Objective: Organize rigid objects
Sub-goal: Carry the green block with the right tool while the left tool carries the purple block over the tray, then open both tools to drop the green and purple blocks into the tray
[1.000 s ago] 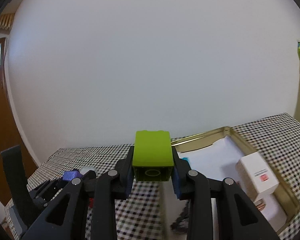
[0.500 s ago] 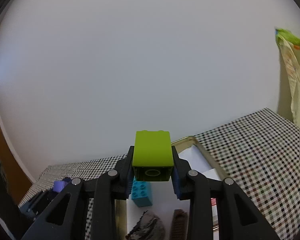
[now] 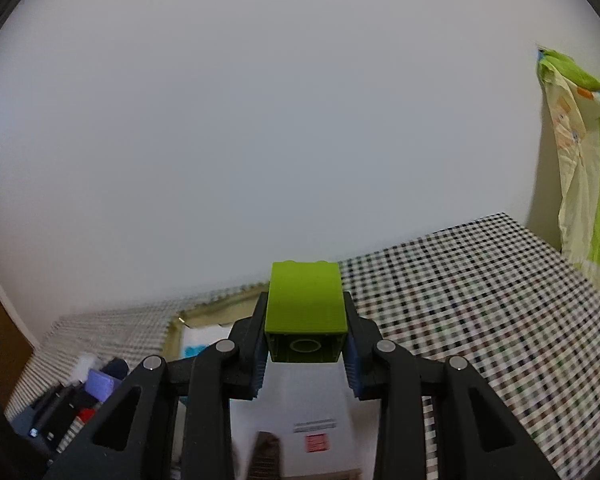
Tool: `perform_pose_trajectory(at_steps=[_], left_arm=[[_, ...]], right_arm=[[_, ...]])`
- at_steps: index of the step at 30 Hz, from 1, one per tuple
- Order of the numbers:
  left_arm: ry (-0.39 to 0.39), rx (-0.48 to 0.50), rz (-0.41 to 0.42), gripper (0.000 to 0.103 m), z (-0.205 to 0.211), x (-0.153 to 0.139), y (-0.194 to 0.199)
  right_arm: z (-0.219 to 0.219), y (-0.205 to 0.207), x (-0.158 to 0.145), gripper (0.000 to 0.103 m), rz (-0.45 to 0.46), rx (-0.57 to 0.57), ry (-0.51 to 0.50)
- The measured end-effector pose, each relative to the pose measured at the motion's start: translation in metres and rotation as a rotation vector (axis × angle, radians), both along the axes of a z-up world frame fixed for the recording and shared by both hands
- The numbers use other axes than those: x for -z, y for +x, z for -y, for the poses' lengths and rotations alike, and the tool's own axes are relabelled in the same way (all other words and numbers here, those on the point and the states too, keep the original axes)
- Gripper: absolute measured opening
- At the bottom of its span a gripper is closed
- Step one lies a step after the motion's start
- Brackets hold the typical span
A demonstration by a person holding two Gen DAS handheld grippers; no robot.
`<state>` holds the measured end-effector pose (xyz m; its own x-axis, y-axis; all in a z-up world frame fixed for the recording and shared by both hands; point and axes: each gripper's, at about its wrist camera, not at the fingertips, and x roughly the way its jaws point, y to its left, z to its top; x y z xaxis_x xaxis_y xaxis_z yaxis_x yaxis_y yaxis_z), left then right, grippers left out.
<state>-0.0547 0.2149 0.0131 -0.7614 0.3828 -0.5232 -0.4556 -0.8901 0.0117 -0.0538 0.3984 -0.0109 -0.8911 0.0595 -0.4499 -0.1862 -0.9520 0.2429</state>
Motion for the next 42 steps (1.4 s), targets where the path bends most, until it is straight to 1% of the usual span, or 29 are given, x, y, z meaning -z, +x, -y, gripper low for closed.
perform_pose_trajectory(at_steps=[4, 6, 9, 13, 29, 32, 35, 36, 37, 38, 39, 40, 41, 42], left_arm=[[-0.024, -0.001, 0.05, 0.04, -0.011, 0.008, -0.004], [-0.045, -0.002, 0.07, 0.04, -0.015, 0.01, -0.006], [-0.04, -0.002, 0.085, 0.04, -0.017, 0.009, -0.008], [-0.068, 0.001, 0.099, 0.04, -0.02, 0.012, -0.007], [-0.149, 0.02, 0.138, 0.04, -0.035, 0.021, -0.011], [-0.16, 0.019, 0.153, 0.04, -0.037, 0.023, -0.012], [-0.164, 0.009, 0.169, 0.04, -0.037, 0.025, -0.014], [-0.162, 0.008, 0.173, 0.042, -0.036, 0.025, -0.014], [-0.163, 0.006, 0.176, 0.052, -0.036, 0.025, -0.014], [-0.162, 0.002, 0.179, 0.069, -0.036, 0.025, -0.014], [-0.151, -0.003, 0.175, 0.077, -0.035, 0.023, -0.014], [-0.138, -0.011, 0.162, 0.091, -0.033, 0.02, -0.012], [-0.127, -0.017, 0.15, 0.1, -0.032, 0.018, -0.011], [-0.111, -0.024, 0.131, 0.102, -0.03, 0.016, -0.008]], right_arm=[[-0.007, -0.008, 0.004, 0.034, 0.042, 0.004, 0.001], [-0.004, -0.009, 0.005, 0.034, 0.067, 0.004, 0.009], [-0.014, -0.016, 0.013, 0.034, 0.093, 0.007, 0.007], [-0.013, -0.013, 0.013, 0.034, 0.106, 0.0, 0.025], [0.01, -0.038, 0.019, 0.034, 0.283, -0.136, 0.093], [0.013, -0.04, 0.02, 0.034, 0.295, -0.153, 0.108], [0.012, -0.039, 0.02, 0.034, 0.298, -0.143, 0.109], [0.01, -0.038, 0.02, 0.034, 0.293, -0.141, 0.099], [0.009, -0.037, 0.019, 0.035, 0.29, -0.141, 0.093], [0.008, -0.036, 0.019, 0.04, 0.289, -0.142, 0.089], [0.008, -0.035, 0.019, 0.043, 0.285, -0.141, 0.086], [0.007, -0.034, 0.018, 0.051, 0.28, -0.137, 0.086], [0.007, -0.031, 0.015, 0.061, 0.264, -0.129, 0.085], [0.005, -0.028, 0.013, 0.065, 0.242, -0.122, 0.082]])
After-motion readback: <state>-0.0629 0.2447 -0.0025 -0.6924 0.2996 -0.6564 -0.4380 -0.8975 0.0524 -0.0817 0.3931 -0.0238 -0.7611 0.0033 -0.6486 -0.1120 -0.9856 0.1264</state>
